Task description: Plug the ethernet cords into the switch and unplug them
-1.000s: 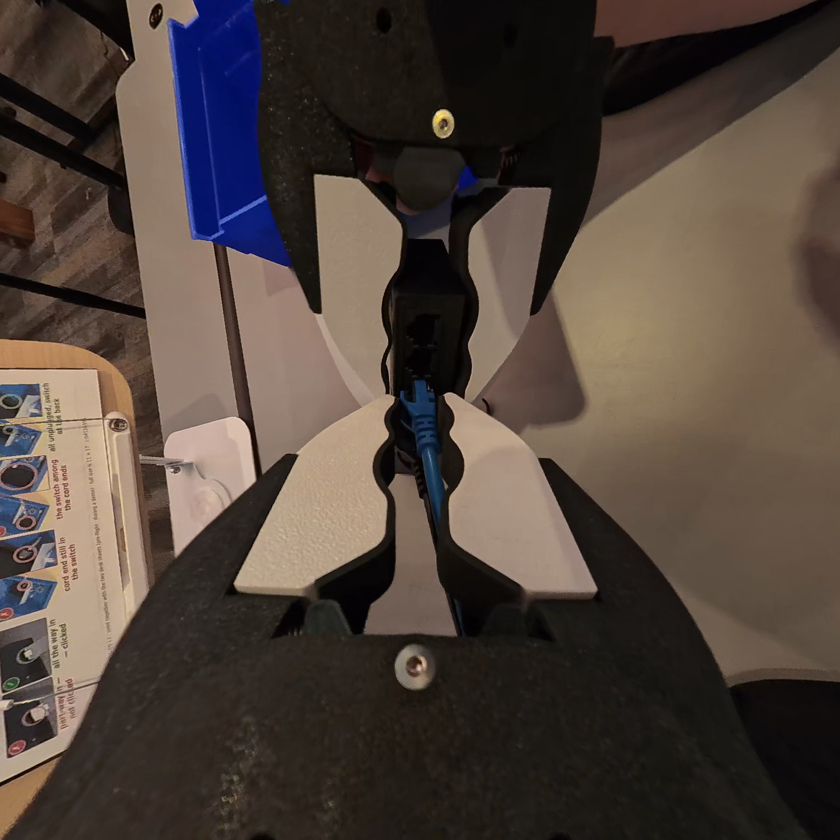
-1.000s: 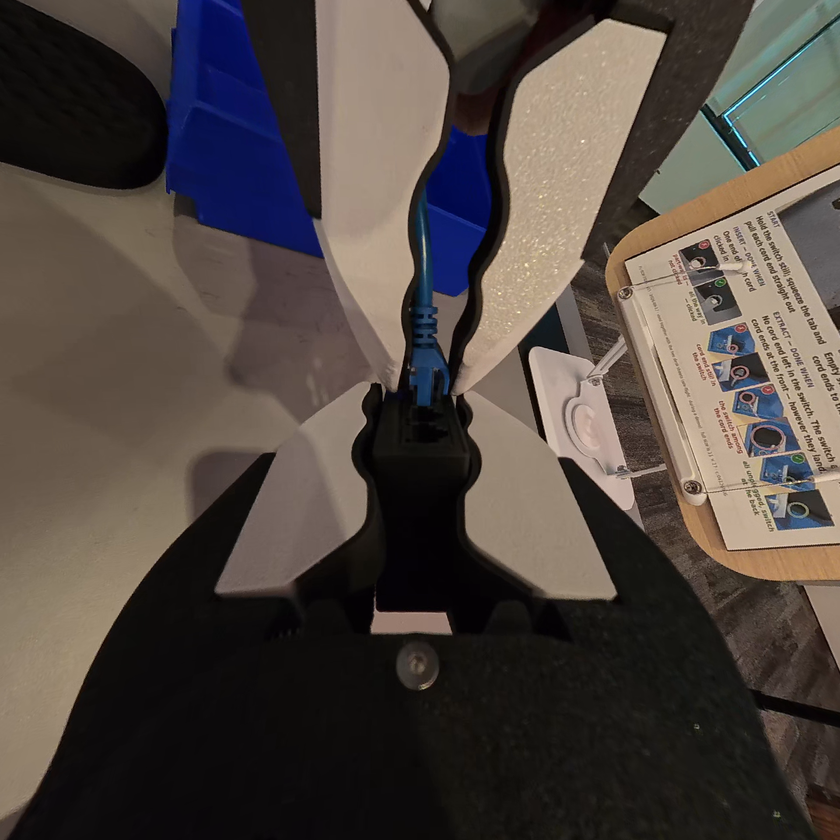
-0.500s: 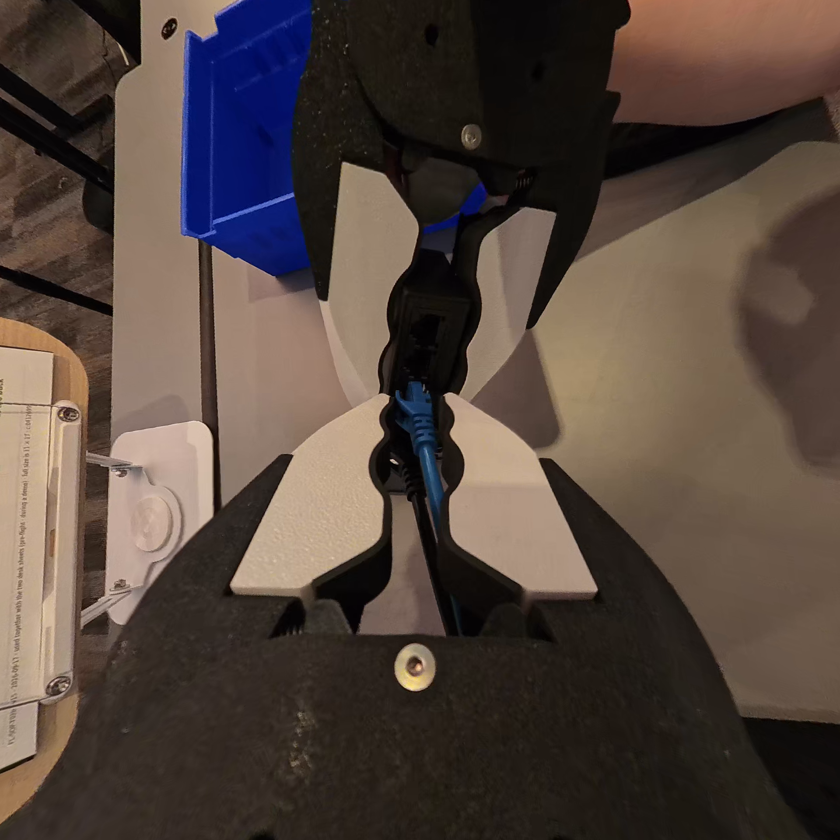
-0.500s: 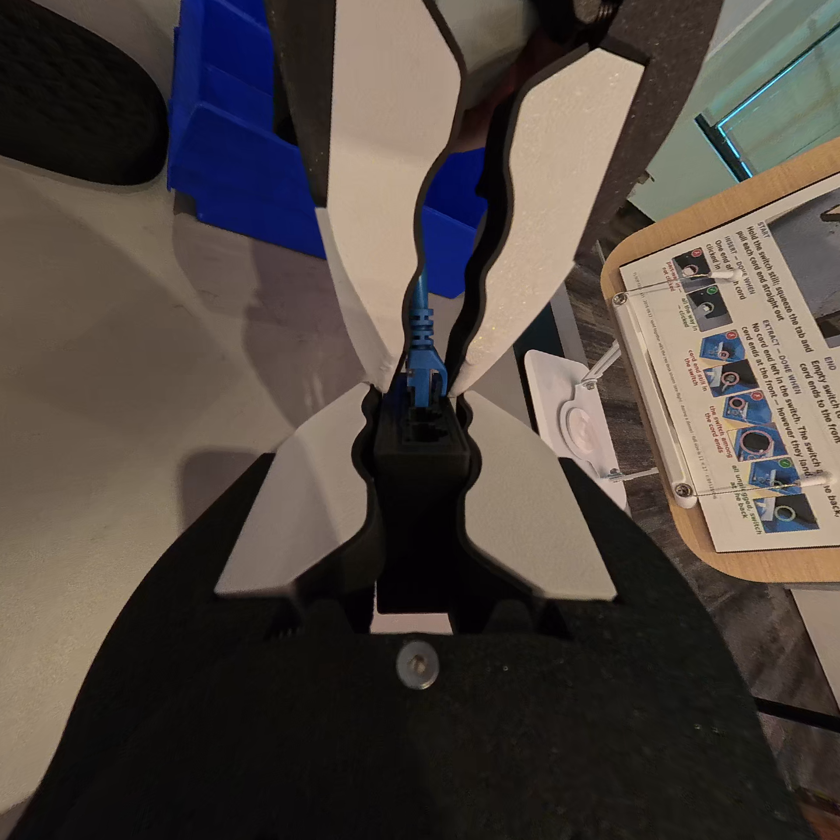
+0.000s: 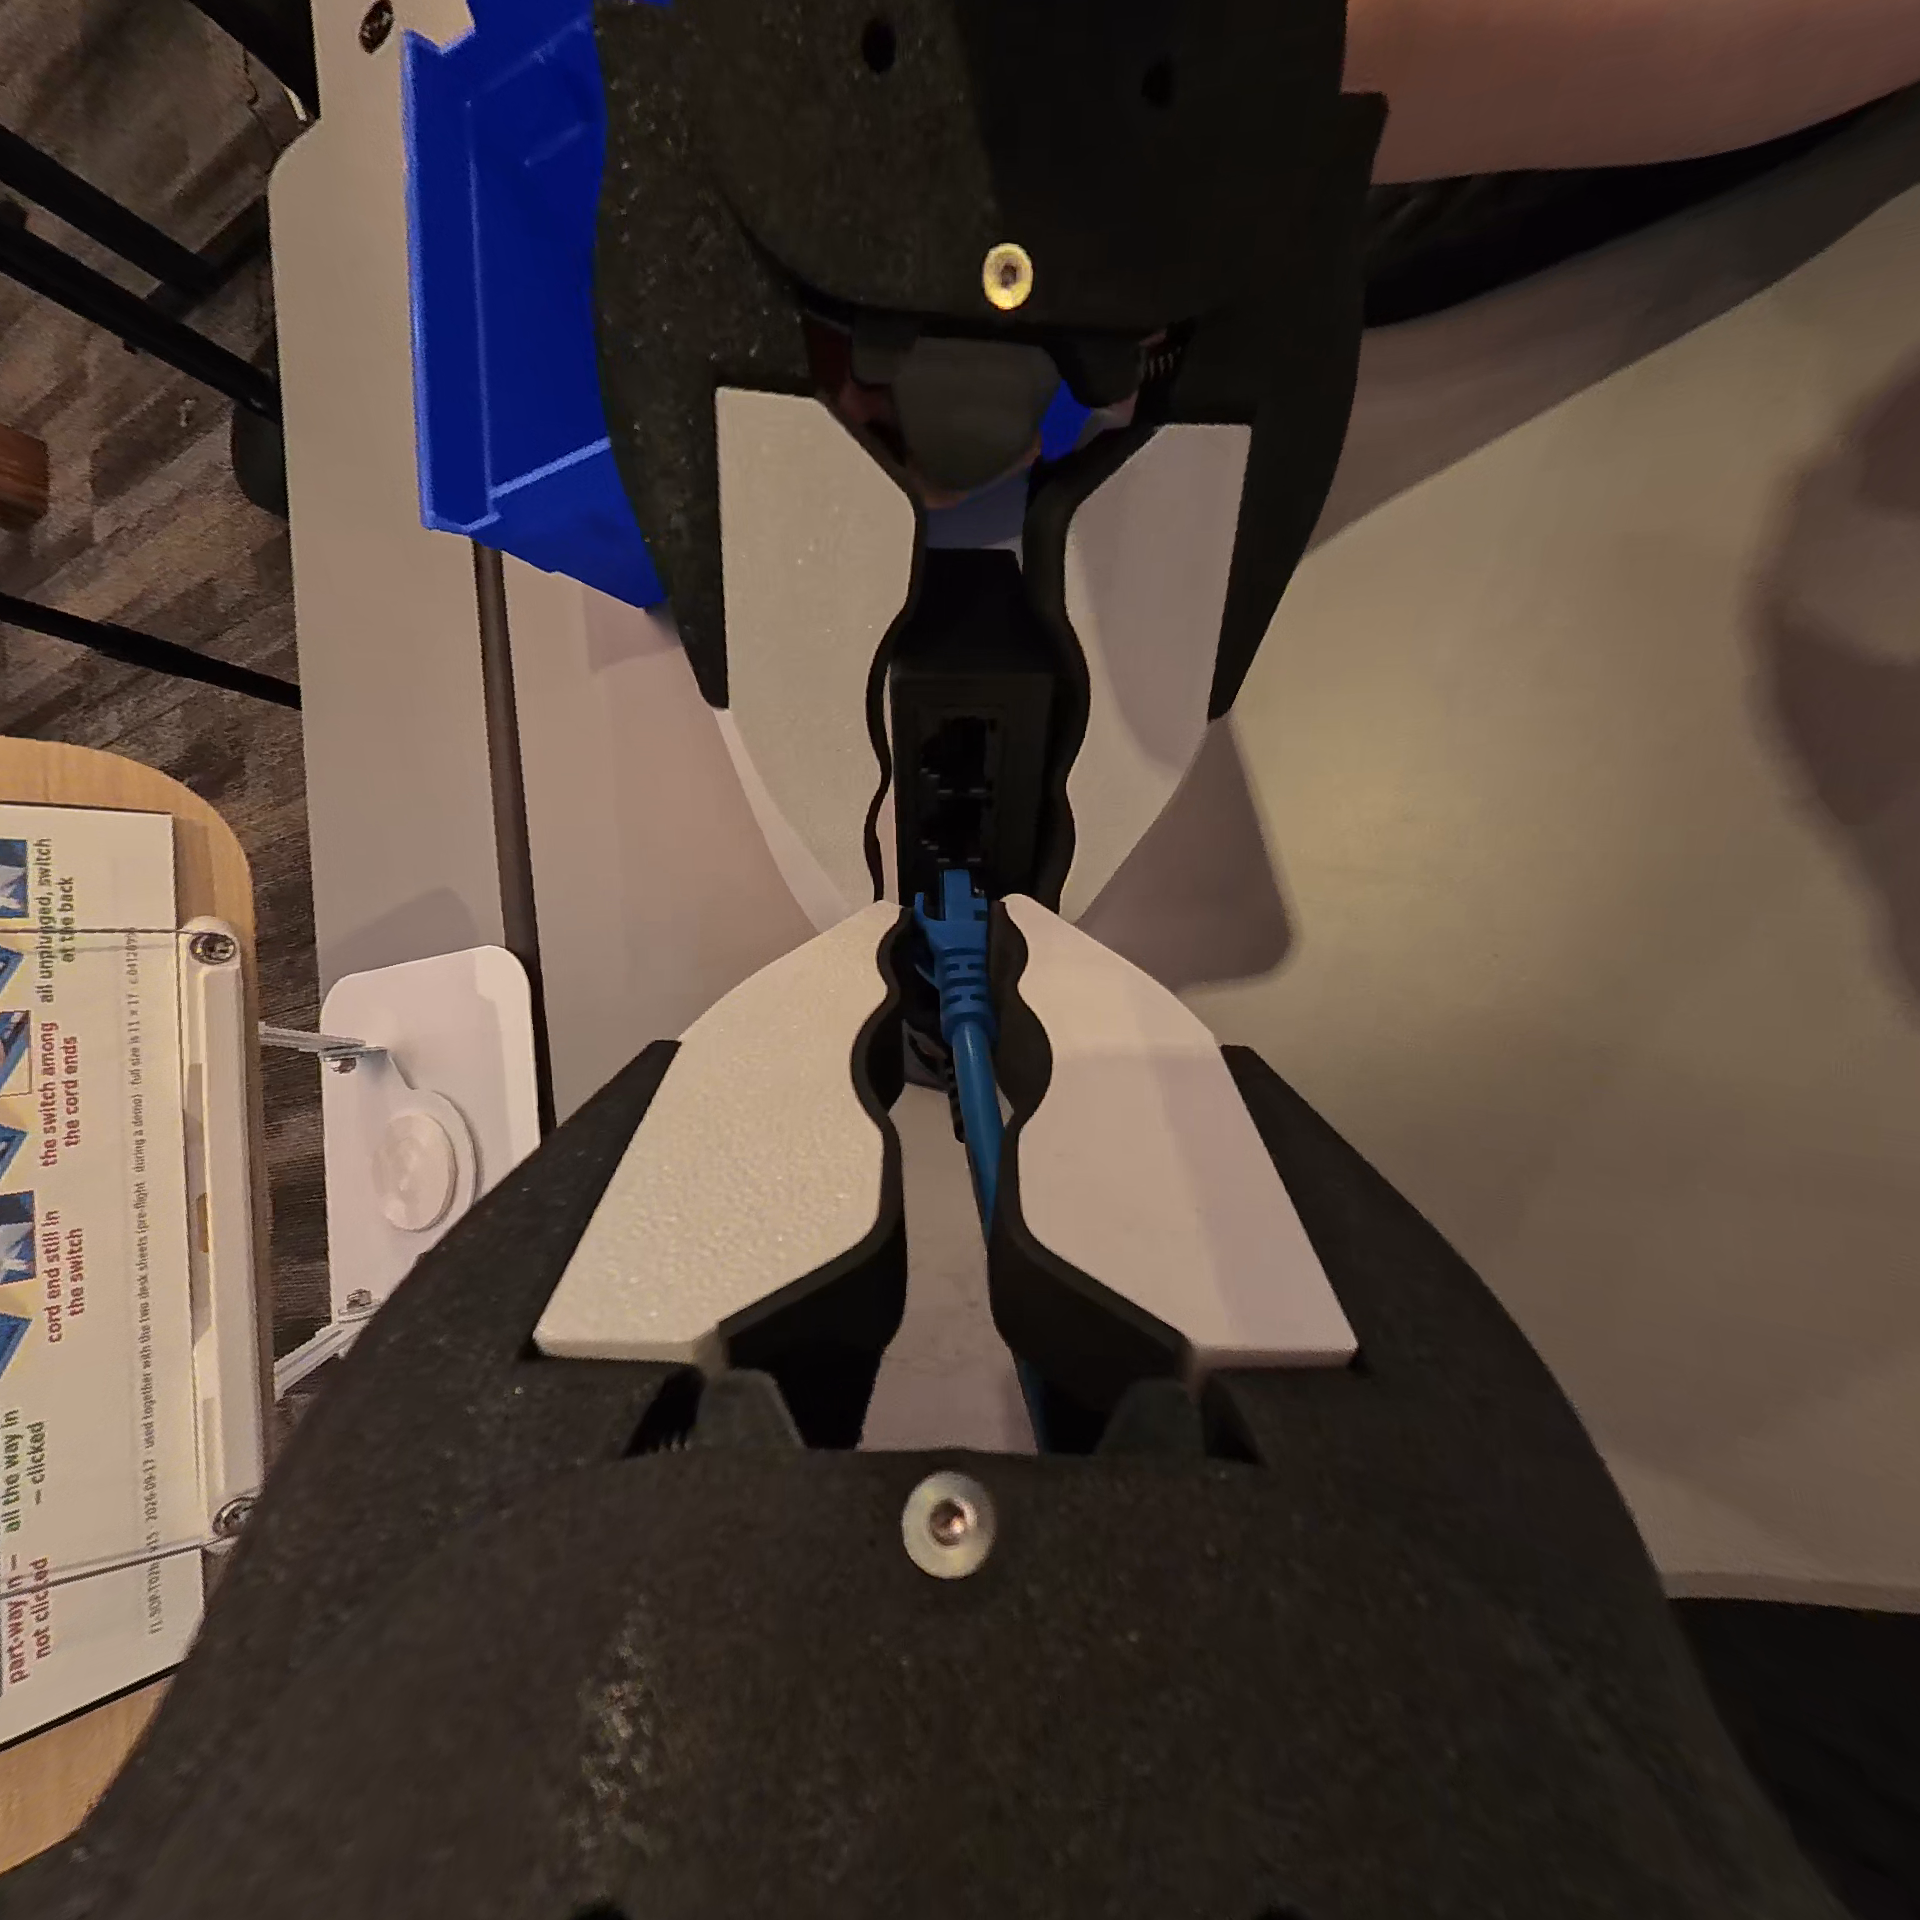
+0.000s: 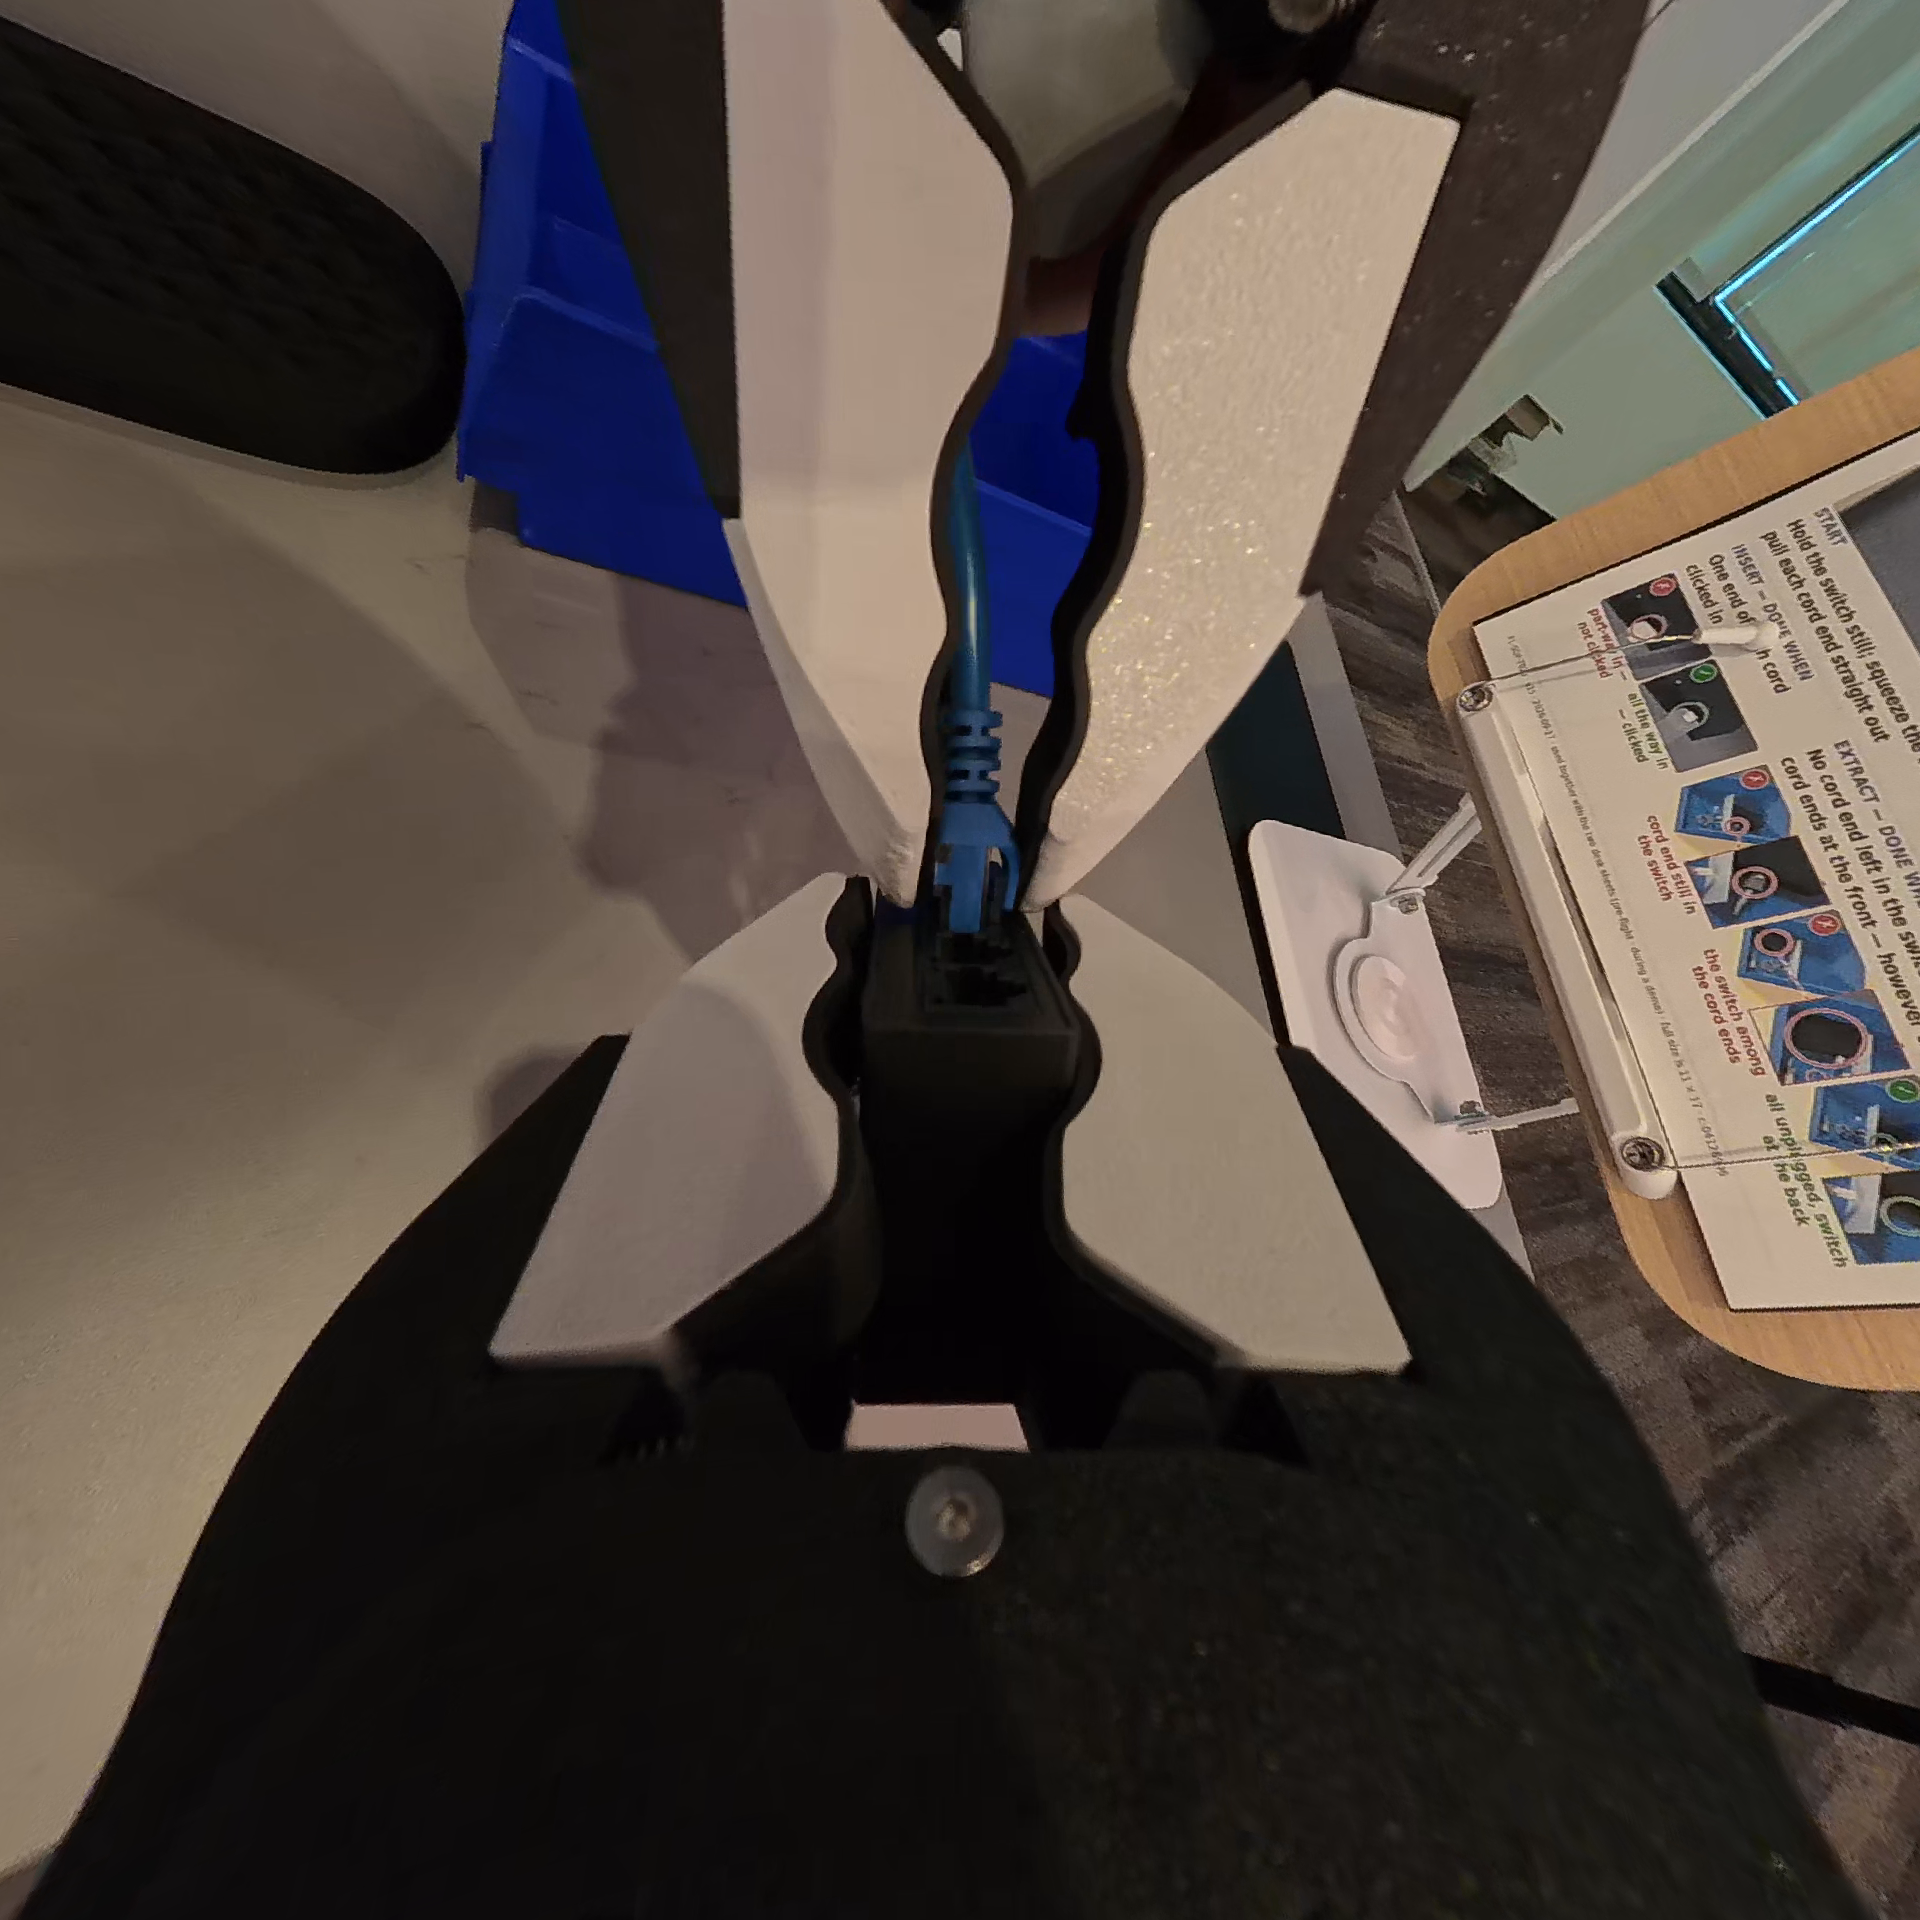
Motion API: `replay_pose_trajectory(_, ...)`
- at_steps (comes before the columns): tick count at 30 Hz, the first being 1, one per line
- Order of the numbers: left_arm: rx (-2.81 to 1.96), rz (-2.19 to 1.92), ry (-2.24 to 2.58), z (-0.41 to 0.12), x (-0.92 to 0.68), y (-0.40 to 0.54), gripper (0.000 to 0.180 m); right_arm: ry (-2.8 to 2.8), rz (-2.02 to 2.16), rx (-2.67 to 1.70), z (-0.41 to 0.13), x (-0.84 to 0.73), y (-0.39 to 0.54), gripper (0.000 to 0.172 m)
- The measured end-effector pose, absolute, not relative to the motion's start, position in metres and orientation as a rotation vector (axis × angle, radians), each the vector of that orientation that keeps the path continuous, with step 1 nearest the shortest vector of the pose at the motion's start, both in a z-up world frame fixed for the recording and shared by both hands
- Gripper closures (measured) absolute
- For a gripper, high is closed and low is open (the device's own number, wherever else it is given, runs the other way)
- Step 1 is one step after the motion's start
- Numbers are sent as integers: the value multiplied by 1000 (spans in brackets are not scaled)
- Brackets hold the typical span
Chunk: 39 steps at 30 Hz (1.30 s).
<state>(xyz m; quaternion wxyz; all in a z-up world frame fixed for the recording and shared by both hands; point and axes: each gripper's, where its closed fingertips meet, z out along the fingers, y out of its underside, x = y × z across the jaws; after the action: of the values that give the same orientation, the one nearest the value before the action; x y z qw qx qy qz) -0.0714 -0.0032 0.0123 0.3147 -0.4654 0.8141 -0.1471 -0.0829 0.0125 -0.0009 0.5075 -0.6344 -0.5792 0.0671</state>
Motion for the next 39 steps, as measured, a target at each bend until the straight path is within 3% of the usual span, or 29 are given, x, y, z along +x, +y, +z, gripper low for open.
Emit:
replay_pose_trajectory(5,-1239,-368,2152,10,-73,-3,168,-1403,165,-1514,-2,-85,12,140)
replay_pose_trajectory(12,-1233,-352,2139,9,-70,-3,169,-1368,206,-1534,0,-84,14,120)
replay_pose_trajectory(15,-1239,-361,2133,9,-69,-3,169,-1402,221,-1548,-4,-84,11,132)
replay_pose_trajectory(22,-1249,-357,2122,12,-68,-3,169,-1422,106,-1535,-4,-79,13,140)
replay_pose_trajectory(39,-1228,-301,2189,1,-85,-5,168,-1479,106,-1584,-20,-90,8,141)
